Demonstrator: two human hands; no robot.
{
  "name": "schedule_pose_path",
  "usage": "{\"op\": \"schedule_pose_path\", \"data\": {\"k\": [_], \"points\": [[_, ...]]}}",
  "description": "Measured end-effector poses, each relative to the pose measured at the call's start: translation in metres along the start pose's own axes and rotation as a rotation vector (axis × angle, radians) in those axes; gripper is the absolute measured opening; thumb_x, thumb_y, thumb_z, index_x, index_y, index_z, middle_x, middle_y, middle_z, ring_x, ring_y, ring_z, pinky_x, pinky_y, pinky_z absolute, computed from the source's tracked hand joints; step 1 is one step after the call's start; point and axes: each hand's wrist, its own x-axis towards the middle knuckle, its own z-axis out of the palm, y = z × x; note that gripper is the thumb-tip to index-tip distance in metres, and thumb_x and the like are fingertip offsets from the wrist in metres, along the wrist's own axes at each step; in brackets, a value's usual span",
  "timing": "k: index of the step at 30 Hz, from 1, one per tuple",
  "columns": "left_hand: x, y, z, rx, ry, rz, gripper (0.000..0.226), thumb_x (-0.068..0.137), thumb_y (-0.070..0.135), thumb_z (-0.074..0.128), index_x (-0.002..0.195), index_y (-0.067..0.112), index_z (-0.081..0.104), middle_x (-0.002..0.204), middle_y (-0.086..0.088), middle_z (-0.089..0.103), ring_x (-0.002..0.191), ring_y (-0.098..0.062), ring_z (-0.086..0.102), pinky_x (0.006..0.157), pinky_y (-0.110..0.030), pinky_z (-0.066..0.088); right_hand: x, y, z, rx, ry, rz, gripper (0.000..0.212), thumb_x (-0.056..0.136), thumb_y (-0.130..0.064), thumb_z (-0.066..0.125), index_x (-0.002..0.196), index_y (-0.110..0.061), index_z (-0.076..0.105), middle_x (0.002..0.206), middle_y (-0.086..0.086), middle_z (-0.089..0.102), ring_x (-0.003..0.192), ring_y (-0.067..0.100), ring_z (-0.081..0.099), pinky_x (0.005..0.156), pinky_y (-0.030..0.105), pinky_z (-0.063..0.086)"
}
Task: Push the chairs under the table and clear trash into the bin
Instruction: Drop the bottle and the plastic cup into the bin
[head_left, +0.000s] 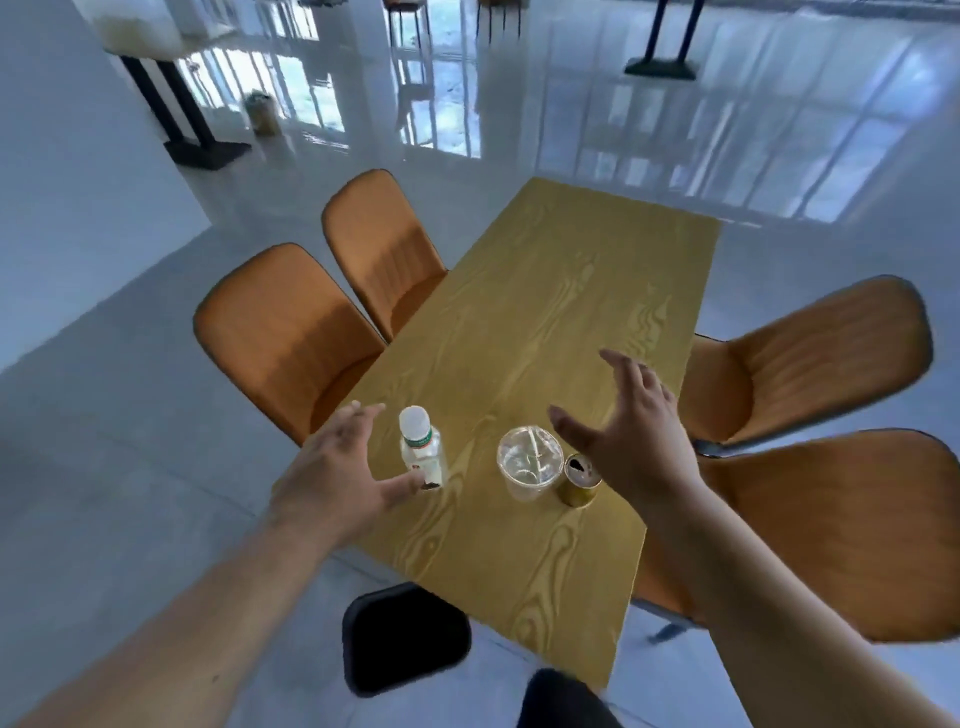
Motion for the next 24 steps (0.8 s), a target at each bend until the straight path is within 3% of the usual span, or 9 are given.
{"op": "schedule_pose_path", "data": {"k": [8, 19, 21, 24], "points": [[0.013, -0.081, 0.006, 0.067, -0.252, 0.091, 0.104, 0.078, 0.081, 0.062, 0.161, 0.038, 0.017, 0.173, 0.006, 0.011, 0.156, -0.020, 0.013, 0.118, -0.050, 0.030, -0.113, -0.053, 0.034, -0.056, 0.057, 0.236, 0.093, 0.078, -0.072, 0.069, 0.154, -0.034, 0.031, 0.155, -0.004, 0.041, 0.144, 0.022, 0.030, 0.111, 0.037, 0.029], [0.090, -0.168, 0.112, 0.132, -0.340, 0.191, 0.104, 0.077, 0.083, 0.061, 0.160, 0.039, 0.016, 0.173, 0.004, 0.009, 0.157, -0.025, 0.012, 0.120, -0.053, 0.027, -0.093, -0.089, 0.163, -0.055, 0.006, 0.182, 0.091, 0.077, -0.073, 0.067, 0.152, -0.032, 0.035, 0.155, -0.006, 0.042, 0.141, 0.018, 0.035, 0.108, 0.031, 0.030], [0.112, -0.185, 0.141, 0.203, -0.349, 0.257, 0.108, 0.076, 0.090, 0.052, 0.161, 0.039, 0.010, 0.174, 0.004, 0.003, 0.158, -0.026, 0.005, 0.123, -0.061, 0.019, -0.090, -0.091, 0.193, -0.047, 0.011, 0.198, 0.093, 0.076, -0.073, 0.068, 0.152, -0.033, 0.035, 0.155, -0.007, 0.042, 0.141, 0.018, 0.037, 0.107, 0.031, 0.031], [0.144, -0.198, 0.177, 0.303, -0.268, 0.381, 0.110, 0.073, 0.102, 0.026, 0.161, 0.042, 0.000, 0.173, 0.007, -0.011, 0.158, -0.024, -0.014, 0.119, -0.071, -0.005, -0.077, -0.088, 0.233, -0.019, 0.032, 0.253, 0.095, 0.075, -0.073, 0.070, 0.153, -0.034, 0.032, 0.155, -0.010, 0.041, 0.141, 0.014, 0.037, 0.107, 0.031, 0.033]]}}
